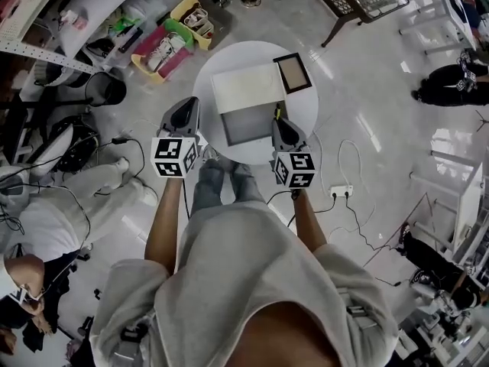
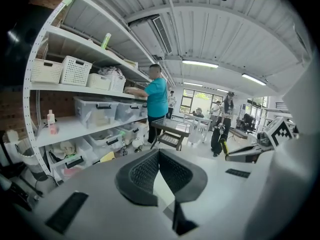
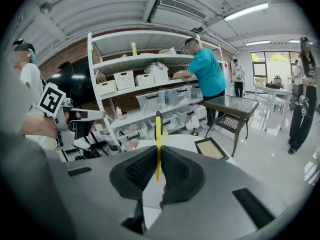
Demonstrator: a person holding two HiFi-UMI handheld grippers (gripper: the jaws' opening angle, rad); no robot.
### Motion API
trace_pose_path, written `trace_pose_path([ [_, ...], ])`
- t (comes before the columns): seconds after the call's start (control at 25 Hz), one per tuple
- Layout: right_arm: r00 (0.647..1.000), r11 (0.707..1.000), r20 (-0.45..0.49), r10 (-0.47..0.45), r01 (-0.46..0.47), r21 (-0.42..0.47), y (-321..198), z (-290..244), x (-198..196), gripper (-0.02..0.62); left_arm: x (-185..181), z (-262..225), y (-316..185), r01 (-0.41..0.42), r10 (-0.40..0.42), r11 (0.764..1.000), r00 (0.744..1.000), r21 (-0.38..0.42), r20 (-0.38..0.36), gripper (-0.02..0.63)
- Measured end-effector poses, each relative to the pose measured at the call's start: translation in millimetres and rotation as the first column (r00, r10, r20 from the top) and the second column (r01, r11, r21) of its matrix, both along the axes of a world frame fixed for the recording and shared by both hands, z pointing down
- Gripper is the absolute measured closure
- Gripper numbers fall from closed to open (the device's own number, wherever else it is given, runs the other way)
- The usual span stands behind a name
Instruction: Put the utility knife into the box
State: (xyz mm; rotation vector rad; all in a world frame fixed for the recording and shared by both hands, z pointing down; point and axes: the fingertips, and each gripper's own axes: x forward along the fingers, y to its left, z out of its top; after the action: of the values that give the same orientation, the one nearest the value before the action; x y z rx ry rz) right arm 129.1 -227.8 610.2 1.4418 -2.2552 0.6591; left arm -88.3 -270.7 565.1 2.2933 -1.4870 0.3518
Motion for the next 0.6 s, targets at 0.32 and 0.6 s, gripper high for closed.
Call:
trace_pose_path([
  [0.32,1.0,0.997,-0.014,-0.016,0.015,-0.076,15.3,29.9,-13.0,0.548,-13.3,17.0,4.3,0.013,-0.014,0.999,1.0,-0.034,-0.012,0.586],
  [0.6,0.993,0.986,-0.064,-0.1,0.09,-0.139,28.1,56.8,-24.6,0.548,-22.3,34.1,16.3,0.035,-0.037,0.997,0.999,-0.074,-0.021,0.586],
])
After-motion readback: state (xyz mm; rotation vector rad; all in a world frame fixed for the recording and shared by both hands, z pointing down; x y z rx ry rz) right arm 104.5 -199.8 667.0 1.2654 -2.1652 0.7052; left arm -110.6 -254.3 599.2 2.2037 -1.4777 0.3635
